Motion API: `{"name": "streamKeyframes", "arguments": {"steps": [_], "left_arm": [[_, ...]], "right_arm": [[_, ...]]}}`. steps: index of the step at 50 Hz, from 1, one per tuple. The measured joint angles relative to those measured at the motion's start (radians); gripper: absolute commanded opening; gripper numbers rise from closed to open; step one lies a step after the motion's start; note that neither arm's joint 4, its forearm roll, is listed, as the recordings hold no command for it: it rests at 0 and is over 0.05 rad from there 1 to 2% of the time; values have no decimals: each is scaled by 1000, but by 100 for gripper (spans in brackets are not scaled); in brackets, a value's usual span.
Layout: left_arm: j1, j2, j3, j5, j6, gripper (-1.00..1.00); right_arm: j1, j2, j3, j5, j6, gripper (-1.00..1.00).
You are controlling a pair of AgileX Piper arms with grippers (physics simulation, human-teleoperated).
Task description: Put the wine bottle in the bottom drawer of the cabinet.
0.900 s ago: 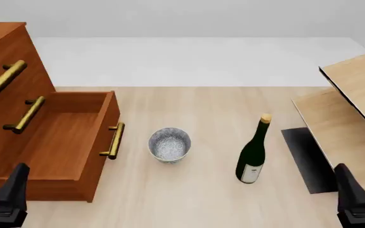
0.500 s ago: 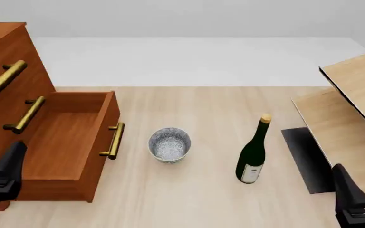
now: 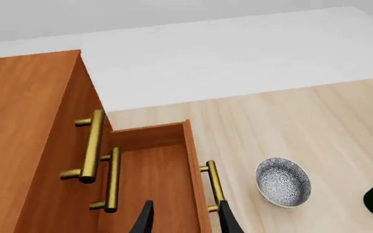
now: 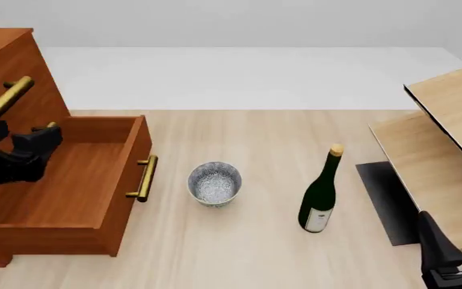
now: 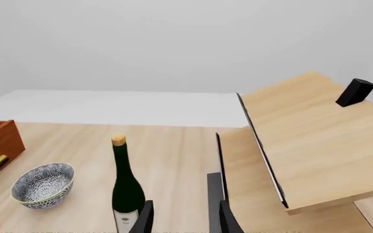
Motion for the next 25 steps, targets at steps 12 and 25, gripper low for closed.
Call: {"name": "streamKeyframes", "arguments": {"steps": [12, 25], "left_arm": [[-66, 164, -78, 83, -7, 100], [-96, 308, -93, 82, -22, 100]], "right_arm": [[5, 0, 0, 8, 0, 100], [7, 0, 0, 13, 0, 100]]}}
